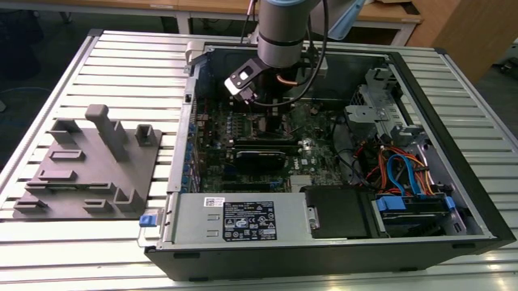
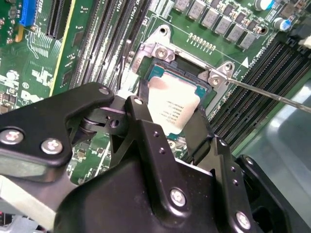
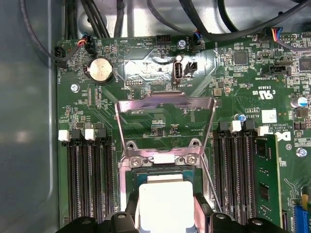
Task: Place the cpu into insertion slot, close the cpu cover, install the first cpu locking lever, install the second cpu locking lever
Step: 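Place the cpu into insertion slot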
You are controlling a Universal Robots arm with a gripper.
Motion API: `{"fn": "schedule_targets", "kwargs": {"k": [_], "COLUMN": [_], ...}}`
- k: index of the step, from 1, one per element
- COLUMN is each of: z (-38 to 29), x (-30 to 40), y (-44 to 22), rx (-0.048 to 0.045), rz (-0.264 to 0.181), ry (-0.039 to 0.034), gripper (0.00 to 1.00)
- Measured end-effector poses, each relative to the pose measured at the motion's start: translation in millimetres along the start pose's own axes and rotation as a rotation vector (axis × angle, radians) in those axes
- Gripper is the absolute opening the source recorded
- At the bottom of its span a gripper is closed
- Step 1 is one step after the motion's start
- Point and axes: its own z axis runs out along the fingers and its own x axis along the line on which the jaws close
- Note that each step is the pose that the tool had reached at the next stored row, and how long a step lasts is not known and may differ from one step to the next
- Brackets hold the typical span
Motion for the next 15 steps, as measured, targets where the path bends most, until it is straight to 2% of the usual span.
{"fn": "schedule_targets", "kwargs": {"k": [15], "z": [3.5], "x": [0.0], "y": [-0.1], "rx": [-0.0003], "rz": [0.000], "ry": [-0.0001], "gripper": [0.53]}}
